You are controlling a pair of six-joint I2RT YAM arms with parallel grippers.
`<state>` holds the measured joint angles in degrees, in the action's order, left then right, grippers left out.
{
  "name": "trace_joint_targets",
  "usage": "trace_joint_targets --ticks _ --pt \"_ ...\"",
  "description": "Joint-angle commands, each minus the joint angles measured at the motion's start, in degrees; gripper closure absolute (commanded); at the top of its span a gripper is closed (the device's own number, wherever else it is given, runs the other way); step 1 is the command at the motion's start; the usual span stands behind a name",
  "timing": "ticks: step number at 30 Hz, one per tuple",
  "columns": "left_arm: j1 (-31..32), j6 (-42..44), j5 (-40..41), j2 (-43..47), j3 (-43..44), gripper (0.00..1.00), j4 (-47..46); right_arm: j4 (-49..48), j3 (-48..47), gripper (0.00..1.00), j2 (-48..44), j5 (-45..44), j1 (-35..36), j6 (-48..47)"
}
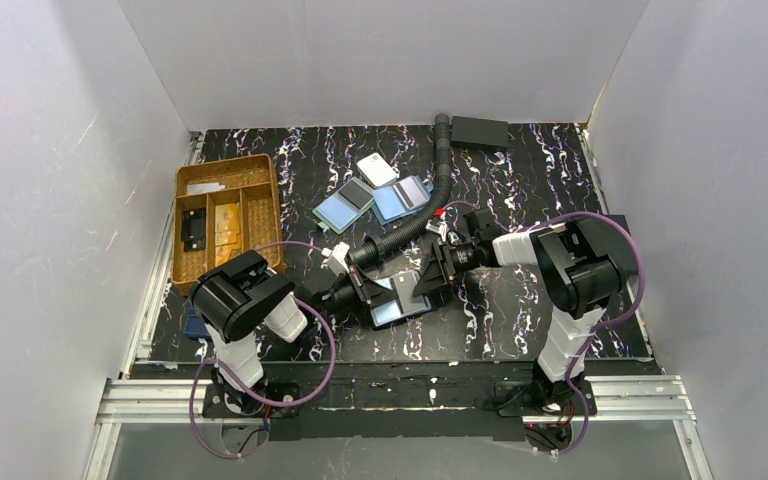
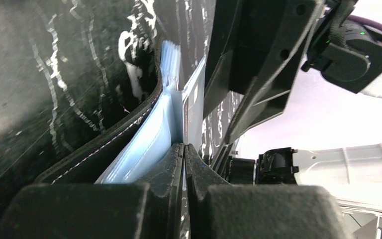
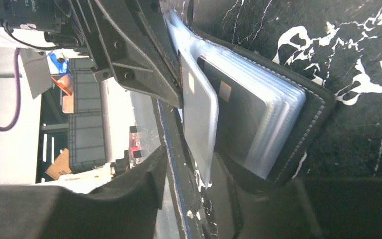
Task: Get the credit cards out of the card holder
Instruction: Remove the credit card from the card holder.
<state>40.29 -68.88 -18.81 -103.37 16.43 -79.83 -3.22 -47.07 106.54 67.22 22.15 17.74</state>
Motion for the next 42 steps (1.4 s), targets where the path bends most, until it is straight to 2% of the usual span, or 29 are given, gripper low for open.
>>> trace_joint_targets --ticks 1,7,10,16,25,34,42 --pt "-0.39 2.56 -0.31 -0.01 -2.41 1.0 -2.26 3.14 -2.1 0.51 -1.17 -0.07 -0.56 -4.26" --pt "-1.18 3.62 -1.31 -0.42 -3.64 1.0 -2.26 6.23 -2.68 0.49 -0.56 -1.92 -1.3 -6.06" --pt "-1.43 5.55 -2.25 1.2 -4.39 1.0 -2.14 10.91 -4.19 0.48 -0.46 -3.26 -1.77 -10.04" --pt "-1.6 11.85 -5.14 5.1 -5.64 1.0 0.19 17.54 -6.36 0.3 -2.35 -4.52 -2.98 -19.62" --pt "-1.48 21.44 -8.85 14.39 -6.14 1.0 6.66 22.11 -7.4 0.19 -3.92 -7.01 -3.0 -29.72" --pt "-1.42 28.19 -13.05 22.13 -6.76 1.0 9.58 22.18 -6.54 0.17 -4.06 -7.18 -1.41 -34.51" --pt "0.32 29.93 -15.86 22.02 -5.09 1.0 10.49 17.69 -3.9 0.17 -5.89 -5.1 0.3 -34.93"
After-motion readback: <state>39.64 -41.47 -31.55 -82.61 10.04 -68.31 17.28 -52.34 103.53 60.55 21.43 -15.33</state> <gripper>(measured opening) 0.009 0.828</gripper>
